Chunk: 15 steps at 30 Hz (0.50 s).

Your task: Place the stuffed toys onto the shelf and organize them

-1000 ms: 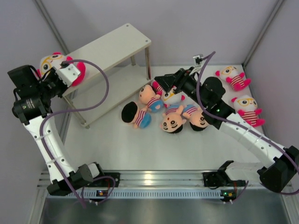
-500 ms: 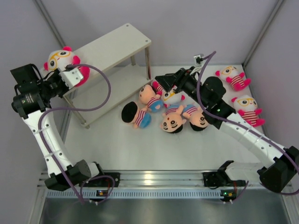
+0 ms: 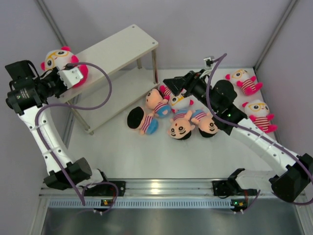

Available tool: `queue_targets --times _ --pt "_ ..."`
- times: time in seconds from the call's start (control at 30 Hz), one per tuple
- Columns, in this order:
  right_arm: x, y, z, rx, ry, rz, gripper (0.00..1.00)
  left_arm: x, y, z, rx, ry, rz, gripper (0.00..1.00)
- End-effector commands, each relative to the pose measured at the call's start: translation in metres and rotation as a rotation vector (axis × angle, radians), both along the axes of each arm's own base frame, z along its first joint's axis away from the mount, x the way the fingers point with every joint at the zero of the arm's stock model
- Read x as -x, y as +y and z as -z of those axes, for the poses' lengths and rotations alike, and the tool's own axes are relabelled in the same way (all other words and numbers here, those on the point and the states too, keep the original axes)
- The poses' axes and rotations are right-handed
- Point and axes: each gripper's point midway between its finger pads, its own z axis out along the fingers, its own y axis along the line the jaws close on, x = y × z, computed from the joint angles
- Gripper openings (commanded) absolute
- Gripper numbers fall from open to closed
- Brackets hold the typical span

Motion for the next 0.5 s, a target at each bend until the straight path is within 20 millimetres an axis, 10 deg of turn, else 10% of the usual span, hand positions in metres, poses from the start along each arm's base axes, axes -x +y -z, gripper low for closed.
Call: queue_targets --times 0.0,0.47 --pt "-0.003 -0.006 -0.009 -0.01 -0.04 0.015 0.79 0.018 0.002 -0.001 -0.025 0.015 0.005 0.0" --pt "-0.004 -0.005 -0.005 -0.003 -0.032 0.009 0.83 0.028 0.005 0.004 -0.043 0.068 0.011 0.05"
